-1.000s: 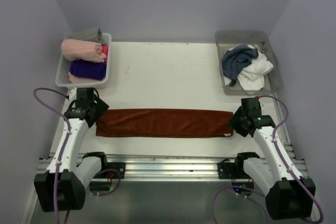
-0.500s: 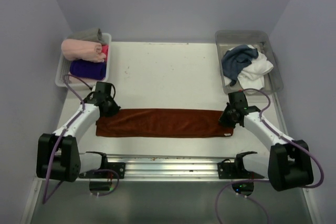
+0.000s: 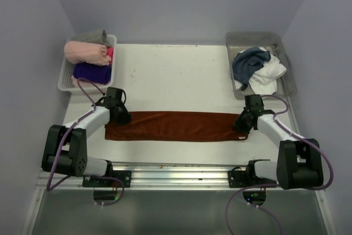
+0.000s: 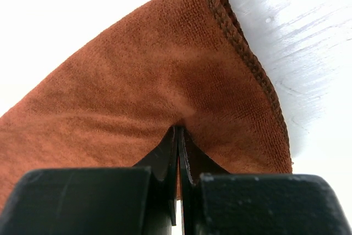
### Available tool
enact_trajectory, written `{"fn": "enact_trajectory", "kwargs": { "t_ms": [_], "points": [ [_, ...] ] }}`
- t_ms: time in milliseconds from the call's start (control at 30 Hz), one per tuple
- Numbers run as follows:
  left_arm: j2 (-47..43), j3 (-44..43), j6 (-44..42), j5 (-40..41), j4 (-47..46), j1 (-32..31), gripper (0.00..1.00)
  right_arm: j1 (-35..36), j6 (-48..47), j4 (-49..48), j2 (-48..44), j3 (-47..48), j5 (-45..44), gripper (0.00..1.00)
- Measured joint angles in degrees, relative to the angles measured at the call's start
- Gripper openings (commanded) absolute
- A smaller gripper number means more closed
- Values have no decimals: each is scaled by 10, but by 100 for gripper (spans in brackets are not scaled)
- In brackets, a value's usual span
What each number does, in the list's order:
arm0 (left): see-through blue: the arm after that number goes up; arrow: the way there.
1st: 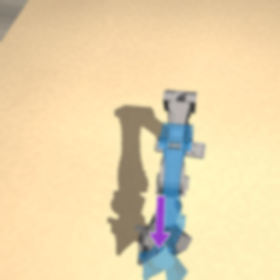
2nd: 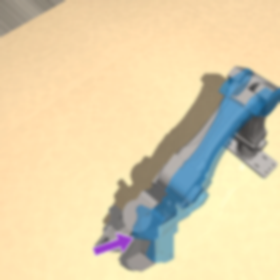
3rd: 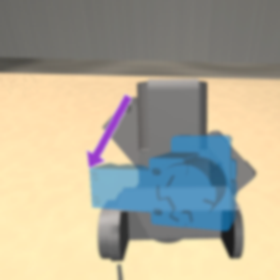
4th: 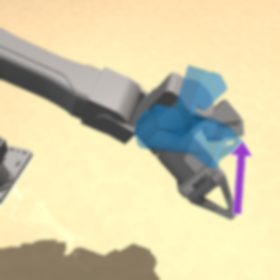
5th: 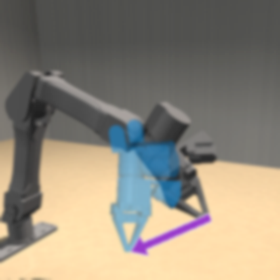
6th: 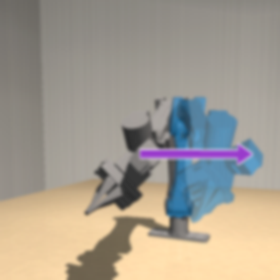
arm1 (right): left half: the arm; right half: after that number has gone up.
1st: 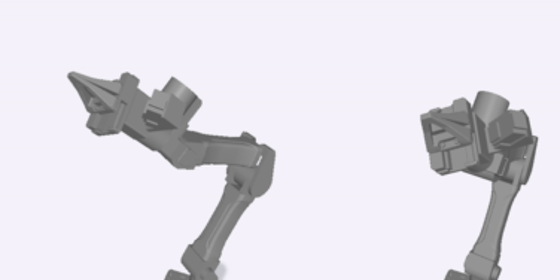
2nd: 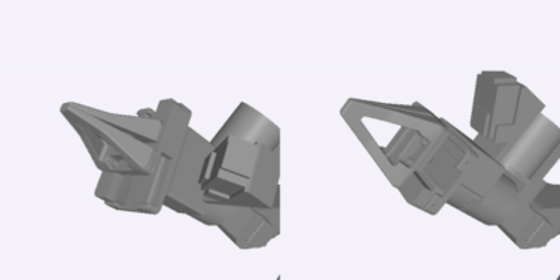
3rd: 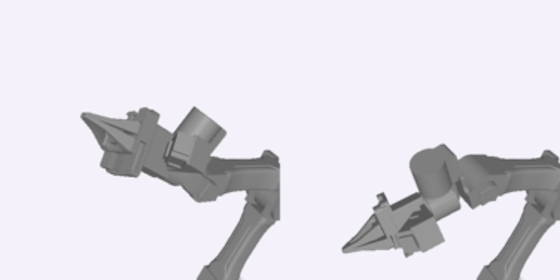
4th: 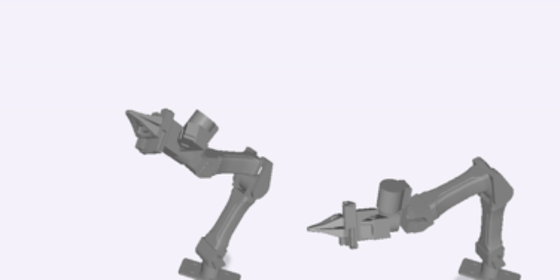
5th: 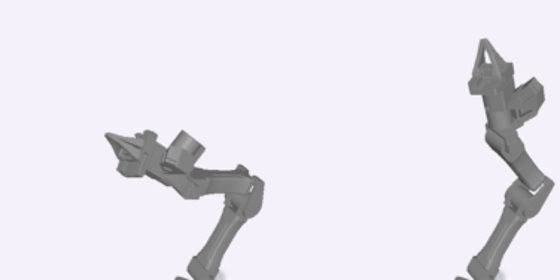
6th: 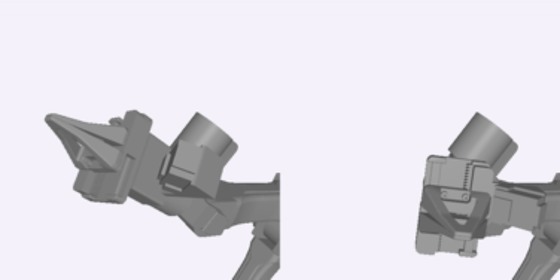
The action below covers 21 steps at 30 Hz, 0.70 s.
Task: Roll the towels
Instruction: Fold the towel
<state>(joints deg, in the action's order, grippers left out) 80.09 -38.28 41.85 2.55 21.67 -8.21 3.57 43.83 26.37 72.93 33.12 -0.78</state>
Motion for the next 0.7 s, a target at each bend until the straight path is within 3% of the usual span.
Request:
{"fn": "enact_trajectory", "kwargs": {
  "t_ms": [233, 700],
  "points": [
    [-49, -7, -7, 44, 67, 1, 19, -2, -1, 0, -12, -7, -2, 0],
    [-61, -2, 76, 154, 210, 60, 21, -2, -7, 1, -12, -7, -3, 0]
  ]
}}
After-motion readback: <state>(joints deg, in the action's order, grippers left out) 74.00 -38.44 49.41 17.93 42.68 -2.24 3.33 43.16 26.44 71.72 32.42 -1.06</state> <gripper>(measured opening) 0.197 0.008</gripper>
